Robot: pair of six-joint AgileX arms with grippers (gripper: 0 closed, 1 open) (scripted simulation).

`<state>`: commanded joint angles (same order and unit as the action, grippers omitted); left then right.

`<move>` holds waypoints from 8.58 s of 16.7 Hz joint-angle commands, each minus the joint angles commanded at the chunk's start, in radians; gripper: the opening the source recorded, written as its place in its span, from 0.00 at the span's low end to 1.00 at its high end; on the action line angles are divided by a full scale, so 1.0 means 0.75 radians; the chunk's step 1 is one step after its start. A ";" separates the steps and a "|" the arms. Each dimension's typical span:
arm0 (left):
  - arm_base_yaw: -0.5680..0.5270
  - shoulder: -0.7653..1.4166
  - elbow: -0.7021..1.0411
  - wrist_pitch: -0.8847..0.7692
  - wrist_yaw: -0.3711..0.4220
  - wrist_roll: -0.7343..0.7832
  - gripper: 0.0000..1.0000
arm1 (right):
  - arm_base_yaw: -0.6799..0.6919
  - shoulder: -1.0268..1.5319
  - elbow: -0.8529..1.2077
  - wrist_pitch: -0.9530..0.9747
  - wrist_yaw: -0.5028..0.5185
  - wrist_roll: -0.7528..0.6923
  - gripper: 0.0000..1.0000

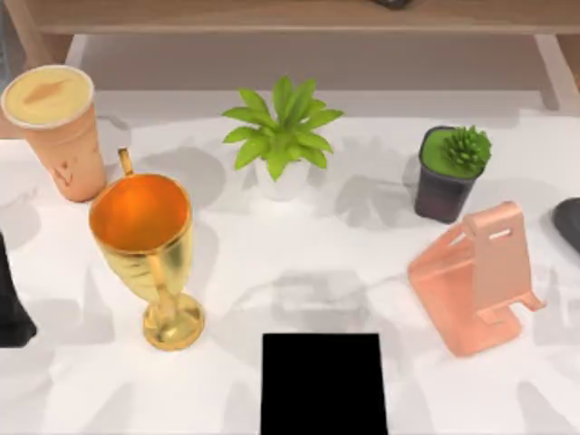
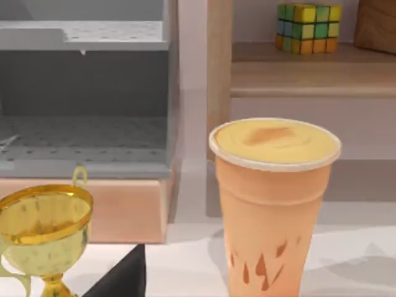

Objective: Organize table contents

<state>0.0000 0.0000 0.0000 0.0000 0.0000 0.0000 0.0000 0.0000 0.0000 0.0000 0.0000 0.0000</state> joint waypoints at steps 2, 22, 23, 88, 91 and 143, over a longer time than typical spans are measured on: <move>0.000 0.000 0.000 0.000 0.000 0.000 1.00 | 0.000 0.000 0.000 0.000 0.000 0.000 1.00; 0.000 0.000 0.000 0.000 0.000 0.000 1.00 | -0.042 2.235 1.689 -1.285 -0.013 -0.543 1.00; 0.000 0.000 0.000 0.000 0.000 0.000 1.00 | -0.039 2.332 1.773 -1.344 -0.010 -0.577 1.00; 0.000 0.000 0.000 0.000 0.000 0.000 1.00 | -0.028 2.707 2.256 -1.629 -0.010 -0.714 0.00; 0.000 0.000 0.000 0.000 0.000 0.000 1.00 | 0.007 2.685 2.281 -1.624 0.003 -0.758 0.00; 0.000 0.000 0.000 0.000 0.000 0.000 1.00 | 1.261 2.732 1.865 -1.255 -0.016 -2.877 0.00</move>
<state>0.0000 0.0000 0.0000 0.0000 0.0000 0.0000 0.9457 2.0487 1.3989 -0.9415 -0.0123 -2.1577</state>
